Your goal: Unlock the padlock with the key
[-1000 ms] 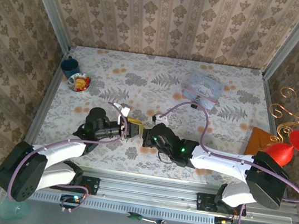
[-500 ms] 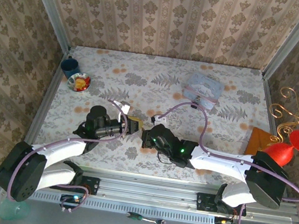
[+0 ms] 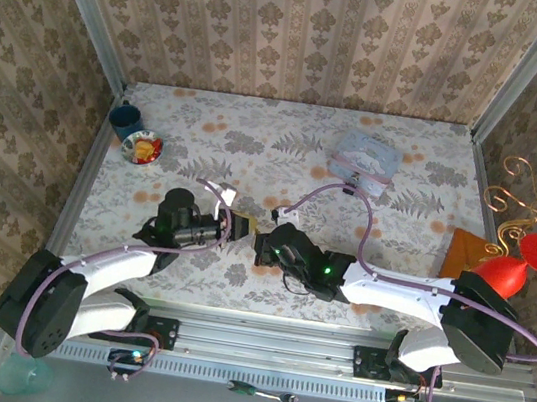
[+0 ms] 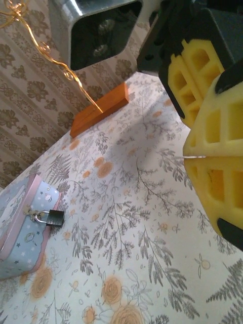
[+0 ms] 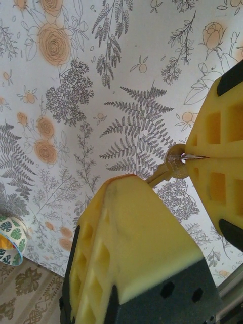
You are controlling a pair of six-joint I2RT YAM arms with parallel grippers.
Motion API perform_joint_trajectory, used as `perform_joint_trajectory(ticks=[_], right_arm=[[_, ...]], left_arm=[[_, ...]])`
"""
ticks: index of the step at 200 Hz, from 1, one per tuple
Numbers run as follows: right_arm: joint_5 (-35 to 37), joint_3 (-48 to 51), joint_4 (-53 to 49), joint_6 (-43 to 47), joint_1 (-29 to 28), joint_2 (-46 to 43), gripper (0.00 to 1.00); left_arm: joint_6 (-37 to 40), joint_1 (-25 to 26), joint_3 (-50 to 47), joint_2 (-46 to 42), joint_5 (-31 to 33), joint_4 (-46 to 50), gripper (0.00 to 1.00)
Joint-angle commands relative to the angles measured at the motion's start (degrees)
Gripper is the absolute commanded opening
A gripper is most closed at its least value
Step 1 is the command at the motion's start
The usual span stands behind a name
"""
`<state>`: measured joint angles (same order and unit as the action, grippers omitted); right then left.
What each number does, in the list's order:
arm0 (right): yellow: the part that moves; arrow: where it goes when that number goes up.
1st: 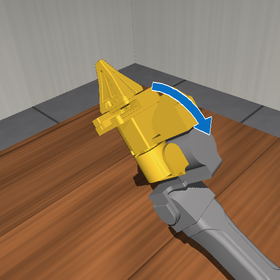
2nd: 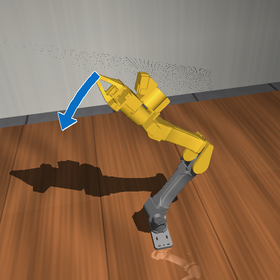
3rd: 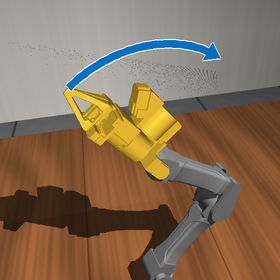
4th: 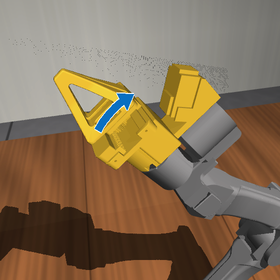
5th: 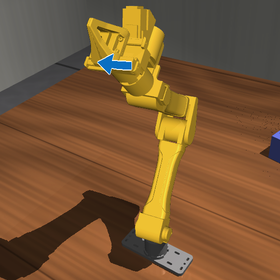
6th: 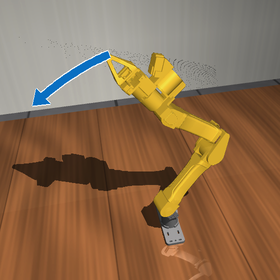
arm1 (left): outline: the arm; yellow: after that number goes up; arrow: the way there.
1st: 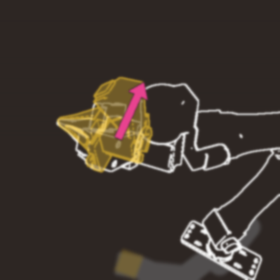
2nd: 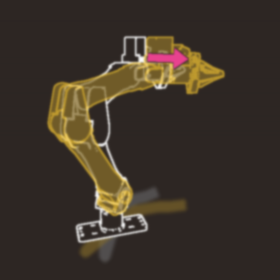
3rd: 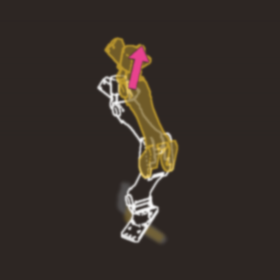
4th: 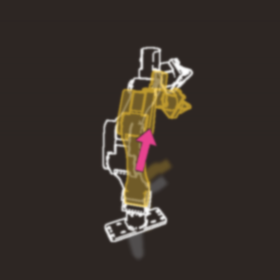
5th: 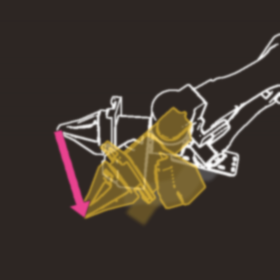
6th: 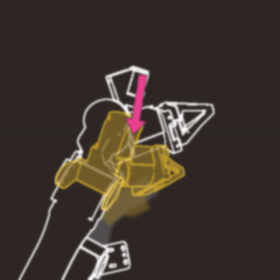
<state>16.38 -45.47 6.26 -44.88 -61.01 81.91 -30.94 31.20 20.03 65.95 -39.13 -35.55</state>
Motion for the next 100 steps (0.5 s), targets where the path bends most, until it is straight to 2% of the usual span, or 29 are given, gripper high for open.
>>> perform_joint_trajectory(ticks=[1, 16, 34, 48, 59, 80, 100], right_arm=[[2.5, -1.1, 0.8, 0.9, -0.4, -0.8, 0.00], [2.7, -0.9, 1.1, 0.9, -0.4, -0.7, 0.00], [3.7, -1.0, 0.3, 2.8, -0.3, -1.5, 0.19], [6.5, -2.0, -3.2, 6.1, -0.3, -3.9, 0.32], [9.5, -2.4, -5.0, 8.6, -0.2, -5.7, 0.40], [16.4, -2.9, -6.9, 7.2, -0.1, -8.2, 0.42], [19.2, -1.7, -3.1, 6.7, -0.1, -8.5, 0.42]], left_arm=[[0.4, 0.4, 1.5, 0.3, -0.6, -0.6, 0.00], [0.0, 0.4, 1.5, 0.3, 0.0, -0.6, 0.00], [0.0, 0.3, 1.1, -0.2, 2.0, -0.3, 0.00], [-1.2, 0.3, 0.5, -2.2, 8.7, 1.8, 0.00], [-3.8, 0.2, 1.0, -4.2, 16.4, 7.9, 0.00], [-14.7, -0.4, 2.7, -7.4, 32.3, 23.5, 0.00], [-23.5, -2.8, 2.6, -7.9, 32.9, 28.3, 0.00]])
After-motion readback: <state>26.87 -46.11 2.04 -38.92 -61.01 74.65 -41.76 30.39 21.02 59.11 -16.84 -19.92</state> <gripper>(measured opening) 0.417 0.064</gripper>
